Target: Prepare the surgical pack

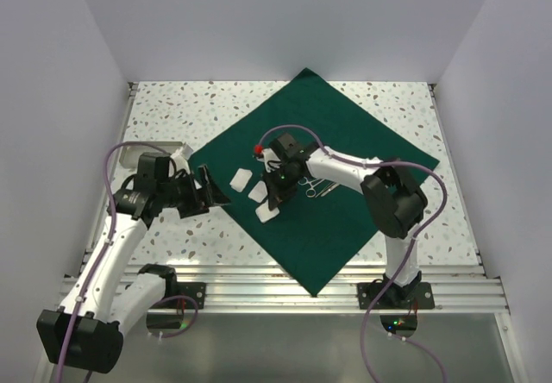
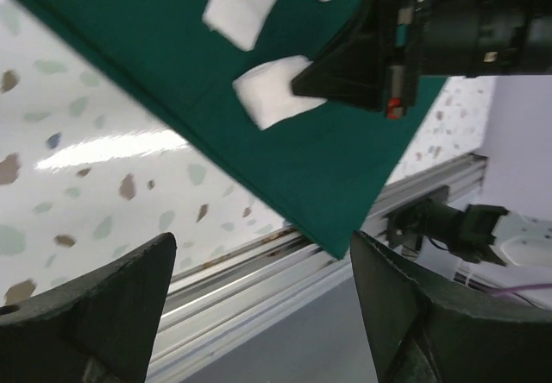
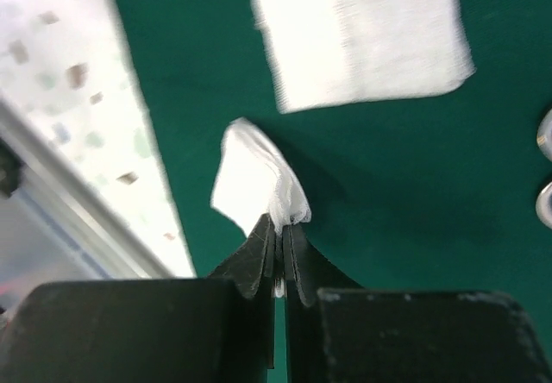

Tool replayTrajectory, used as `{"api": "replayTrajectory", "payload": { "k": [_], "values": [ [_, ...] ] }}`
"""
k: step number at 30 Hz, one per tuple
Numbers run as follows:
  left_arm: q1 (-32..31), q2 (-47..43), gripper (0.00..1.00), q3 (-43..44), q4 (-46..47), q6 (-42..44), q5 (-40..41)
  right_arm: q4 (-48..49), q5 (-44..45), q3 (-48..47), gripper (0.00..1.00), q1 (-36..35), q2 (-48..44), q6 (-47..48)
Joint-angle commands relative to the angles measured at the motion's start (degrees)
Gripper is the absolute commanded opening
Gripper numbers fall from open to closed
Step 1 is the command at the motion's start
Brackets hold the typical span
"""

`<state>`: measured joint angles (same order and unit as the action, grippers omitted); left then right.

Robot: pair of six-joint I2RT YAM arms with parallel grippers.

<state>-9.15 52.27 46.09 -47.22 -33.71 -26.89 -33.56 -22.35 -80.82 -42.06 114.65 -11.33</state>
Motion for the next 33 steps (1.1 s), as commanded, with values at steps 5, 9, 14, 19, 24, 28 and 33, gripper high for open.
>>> {"api": "replayTrajectory", "payload": {
  "k": [5, 9, 14, 19, 24, 28, 33],
  "values": [
    [-0.7, -6.2, 0.94, -0.7, 17.6, -1.5, -13.7, -0.1, -16.6, 9.0, 0.0, -0.6, -18.2, -1.7],
    [-1.5, -9.0, 0.96, -2.7, 25.2, -1.6, -18.0, -0.8, -26.2, 12.5, 0.0, -1.3, -25.8, -1.9],
    [-4.0, -10.2, 0.97, -7.8, 37.0, -5.8, -28.3, -2.6, -35.1, 12.4, 0.0, -1.8, -31.1, -2.8],
    [-13.2, -8.0, 0.97, -9.7, 45.5, -9.0, -31.0, -2.1, -39.9, 10.2, 0.0, -1.9, -32.4, -4.7],
    [-16.6, -8.1, 0.95, -11.2, 51.1, -11.5, -32.6, -5.1, -40.5, 5.9, 0.0, -1.8, -30.3, -3.0],
    [-16.6, -7.7, 0.92, -12.0, 50.1, -10.9, -34.6, -3.6, -41.5, 5.7, 0.0, -1.9, -30.0, -4.0],
    [-16.7, -5.7, 0.85, -11.6, 49.6, -10.3, -36.8, -6.4, -42.3, 3.5, 0.0, -2.0, -28.4, -1.8]
  ]
}}
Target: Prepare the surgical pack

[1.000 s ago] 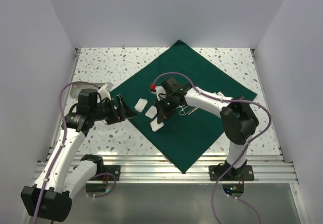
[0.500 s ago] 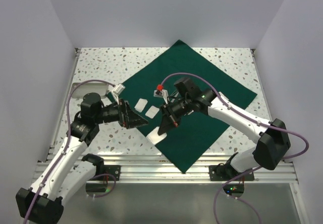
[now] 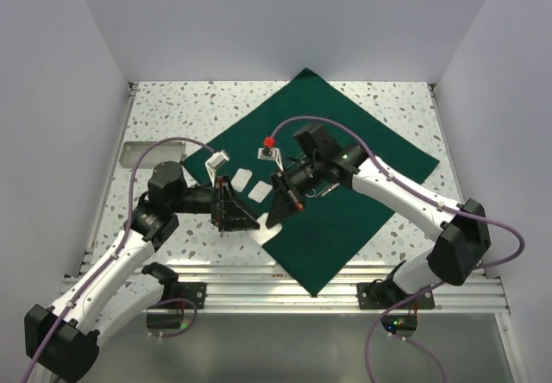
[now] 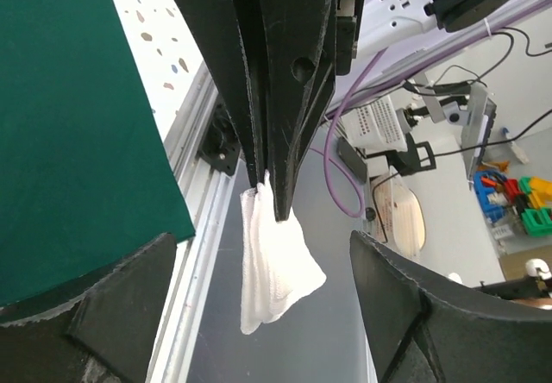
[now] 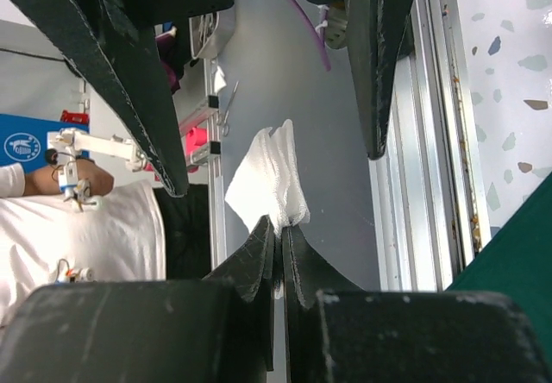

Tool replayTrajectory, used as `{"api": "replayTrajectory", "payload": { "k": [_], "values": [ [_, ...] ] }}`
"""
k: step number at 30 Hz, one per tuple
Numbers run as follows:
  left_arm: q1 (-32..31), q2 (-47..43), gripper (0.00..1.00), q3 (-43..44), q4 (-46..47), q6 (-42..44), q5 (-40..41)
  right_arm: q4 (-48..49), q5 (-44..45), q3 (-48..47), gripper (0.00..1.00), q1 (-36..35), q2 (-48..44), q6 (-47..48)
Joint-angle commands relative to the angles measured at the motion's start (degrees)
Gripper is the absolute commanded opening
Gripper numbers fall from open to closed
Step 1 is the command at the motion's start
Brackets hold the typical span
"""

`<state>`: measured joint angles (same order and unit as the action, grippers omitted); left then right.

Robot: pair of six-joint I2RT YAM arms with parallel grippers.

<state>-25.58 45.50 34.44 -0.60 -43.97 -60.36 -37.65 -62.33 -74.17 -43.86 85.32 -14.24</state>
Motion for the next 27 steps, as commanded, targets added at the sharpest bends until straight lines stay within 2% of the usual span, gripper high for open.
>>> {"api": "replayTrajectory", "payload": {
  "k": [1, 9, 10, 12, 13, 15, 17, 18, 21, 22, 23, 24, 25, 27],
  "values": [
    [-0.3, 1.4, 0.84, 0.1, 2.9, 0.0, -4.1, -3.5, -2.2, -3.7, 0.0, -0.2, 1.3, 2.1],
    [-0.3, 4.6, 0.63, 1.4, 1.3, 1.6, -6.8, -7.9, -1.0, -7.8, 0.0, -0.1, 4.8, 5.9],
    [-0.3, 4.7, 0.57, 1.5, 1.3, 1.6, -6.9, -8.1, -0.9, -8.2, 0.0, -0.2, 4.9, 6.1],
    [-0.3, 4.9, 0.51, 1.8, 0.7, 2.1, -6.5, -8.5, -0.9, -8.4, 0.0, -0.2, 5.4, 6.4],
    [-0.3, 5.0, 0.43, 2.2, 0.7, 2.5, -6.4, -8.7, -0.7, -8.4, 0.0, -0.2, 5.5, 6.6],
    [-0.3, 5.3, 0.34, 2.7, -2.7, 3.6, -5.3, -9.0, -0.3, -8.4, 0.0, -0.1, 5.6, 6.5],
    [-0.3, 5.7, 0.2, 4.6, -7.1, 6.8, -3.8, -9.7, 2.4, -8.9, 0.0, -0.1, 5.5, 6.4],
    [-0.3, 6.2, 0.0, 5.3, -8.8, 8.0, -1.8, -10.7, 4.1, -9.1, 0.07, -0.2, 5.5, 5.9],
    [-0.2, 7.8, 0.0, 7.0, -12.6, 10.7, 2.0, -12.4, 14.7, -10.2, 0.22, 0.4, 5.6, 3.5],
    [0.0, 8.8, 0.0, 7.9, -15.2, 12.7, 3.3, -12.8, 18.1, -10.3, 0.36, 0.9, 5.7, 2.4],
    [0.9, 9.5, 0.0, 8.8, -17.2, 14.2, 5.2, -13.8, 24.2, -10.6, 0.41, 1.6, 5.6, 1.5],
    [1.7, 10.2, 0.0, 10.4, -19.0, 15.7, 8.3, -14.2, 26.8, -10.2, 0.47, 3.8, 5.3, -0.7],
    [2.5, 11.8, 0.0, 11.1, -22.0, 18.4, 10.0, -14.5, 29.4, -8.9, 0.59, 5.2, 4.2, -1.8],
    [7.3, 13.3, 0.0, 13.2, -25.1, 21.2, 15.4, -14.6, 35.0, -7.0, 0.63, 10.2, 2.5, -4.0]
  ]
}}
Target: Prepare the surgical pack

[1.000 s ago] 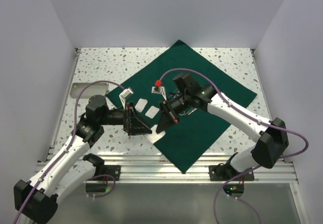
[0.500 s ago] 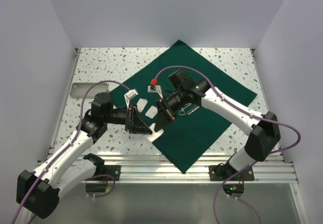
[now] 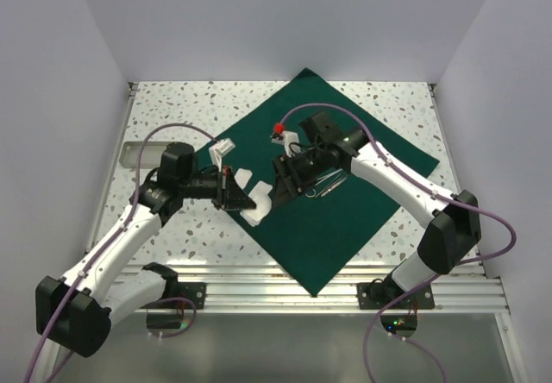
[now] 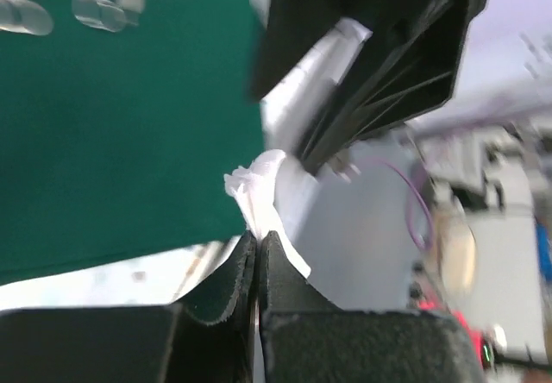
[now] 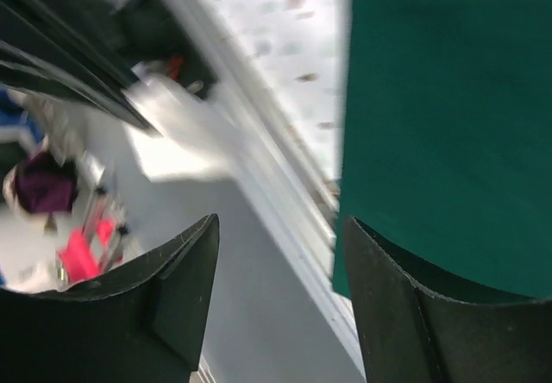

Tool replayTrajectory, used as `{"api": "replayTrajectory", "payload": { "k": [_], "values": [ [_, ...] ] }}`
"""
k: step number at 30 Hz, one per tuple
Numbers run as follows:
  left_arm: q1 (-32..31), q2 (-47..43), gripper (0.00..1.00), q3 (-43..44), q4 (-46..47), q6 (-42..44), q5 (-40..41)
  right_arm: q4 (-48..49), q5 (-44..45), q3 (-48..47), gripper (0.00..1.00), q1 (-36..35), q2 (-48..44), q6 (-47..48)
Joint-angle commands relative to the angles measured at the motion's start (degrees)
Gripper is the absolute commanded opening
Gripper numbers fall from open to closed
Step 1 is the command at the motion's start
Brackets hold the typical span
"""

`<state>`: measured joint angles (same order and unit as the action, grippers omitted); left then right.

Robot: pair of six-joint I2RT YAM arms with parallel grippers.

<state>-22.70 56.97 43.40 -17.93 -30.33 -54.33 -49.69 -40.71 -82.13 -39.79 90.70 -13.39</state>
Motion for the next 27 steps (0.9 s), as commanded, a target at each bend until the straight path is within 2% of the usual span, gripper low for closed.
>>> {"api": "replayTrajectory", "payload": {
  "k": [1, 2, 3, 6, 9, 10, 14, 19, 20, 27],
  "values": [
    [8.9, 3.1, 0.0, 4.6, -8.8, 9.3, 10.2, -2.5, 14.1, 3.0, 0.63, 7.4, -4.2, -5.0],
    [11.0, 3.8, 0.0, 5.4, -9.9, 10.2, 12.0, -3.3, 15.2, 3.4, 0.63, 8.5, -4.6, -4.5],
    [14.5, 5.6, 0.0, 7.2, -12.0, 12.1, 18.1, -5.5, 16.4, 3.5, 0.63, 9.5, -4.8, -2.5],
    [17.6, 10.9, 0.0, 12.2, -14.7, 15.6, 32.2, -8.6, 16.2, 4.9, 0.64, 9.5, -6.0, 0.2],
    [21.8, 15.0, 0.0, 15.7, -13.4, 17.1, 42.1, -5.8, 13.0, 9.8, 0.64, 9.5, -8.7, -2.1],
    [25.5, 17.8, 0.0, 16.9, -12.6, 17.4, 42.6, -4.8, 10.2, 10.9, 0.64, 9.6, -9.1, -2.9],
    [30.1, 24.8, 0.0, 23.8, -10.8, 22.1, 45.5, -2.0, 8.4, 14.1, 0.64, 9.5, -10.9, -4.0],
    [36.3, 32.0, 0.0, 27.9, -6.2, 28.8, 39.9, -4.1, 10.6, 12.8, 0.64, 9.5, -10.9, -1.8],
    [36.8, 33.0, 0.0, 28.4, -5.6, 29.4, 36.6, -3.9, 10.0, 12.8, 0.64, 9.5, -10.8, -1.7],
    [39.0, 42.9, 0.0, 31.2, -3.0, 34.9, 27.2, -5.2, 11.3, 12.3, 0.64, 9.6, -10.6, -0.3]
  ]
}}
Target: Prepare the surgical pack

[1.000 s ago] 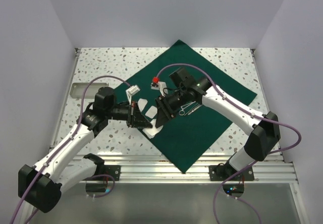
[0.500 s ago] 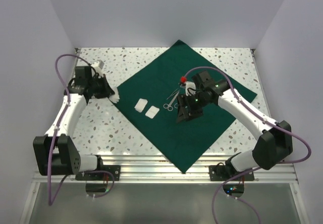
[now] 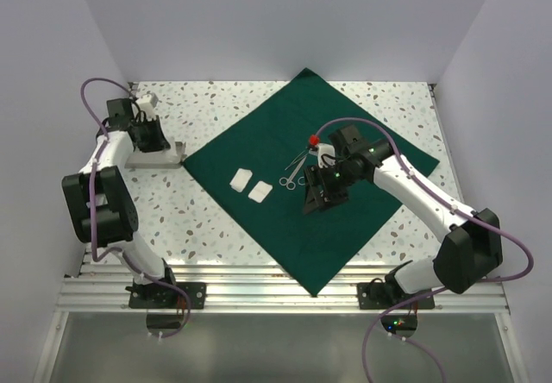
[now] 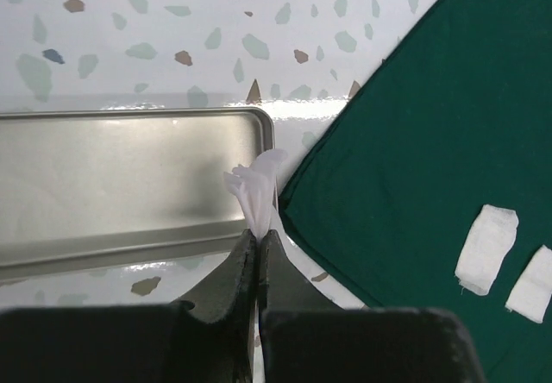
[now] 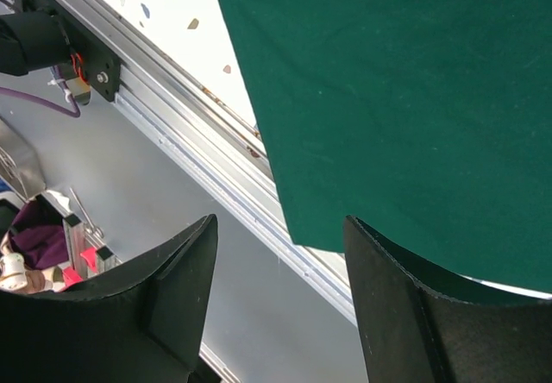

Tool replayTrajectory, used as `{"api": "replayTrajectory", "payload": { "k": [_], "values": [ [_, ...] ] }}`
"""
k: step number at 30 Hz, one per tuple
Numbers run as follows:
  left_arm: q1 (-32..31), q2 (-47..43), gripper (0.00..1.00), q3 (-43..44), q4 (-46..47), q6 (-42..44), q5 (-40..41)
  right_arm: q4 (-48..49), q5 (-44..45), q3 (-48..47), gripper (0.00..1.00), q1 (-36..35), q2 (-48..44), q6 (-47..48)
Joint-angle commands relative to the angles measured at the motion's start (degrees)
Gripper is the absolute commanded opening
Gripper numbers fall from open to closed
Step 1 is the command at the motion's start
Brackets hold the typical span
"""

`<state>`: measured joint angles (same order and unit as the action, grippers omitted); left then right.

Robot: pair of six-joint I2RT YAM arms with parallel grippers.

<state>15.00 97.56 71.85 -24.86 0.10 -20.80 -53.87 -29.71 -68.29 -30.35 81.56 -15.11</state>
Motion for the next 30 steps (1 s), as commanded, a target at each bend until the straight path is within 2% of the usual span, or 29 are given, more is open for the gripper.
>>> {"api": "replayTrajectory", "payload": {
  "k": [1, 5, 20, 30],
  "values": [
    [2.0, 3.0, 0.0, 2.7, 4.6, 4.4, -7.4, -1.1, 0.7, -1.5, 0.64, 0.1, -1.7, 1.6],
    [2.4, 6.7, 0.0, 4.1, 5.9, 4.6, -11.4, -1.6, 1.8, -2.0, 0.63, 0.1, -1.0, 2.0],
    [4.9, 16.5, 0.0, 9.4, 4.8, 3.9, -14.7, -1.8, 2.0, -4.4, 0.64, 0.4, 1.9, 1.9],
    [5.0, 20.5, 0.0, 11.3, 1.7, 2.4, -13.8, -1.9, 1.9, -5.2, 0.63, 0.6, 3.3, 2.4]
  ]
}}
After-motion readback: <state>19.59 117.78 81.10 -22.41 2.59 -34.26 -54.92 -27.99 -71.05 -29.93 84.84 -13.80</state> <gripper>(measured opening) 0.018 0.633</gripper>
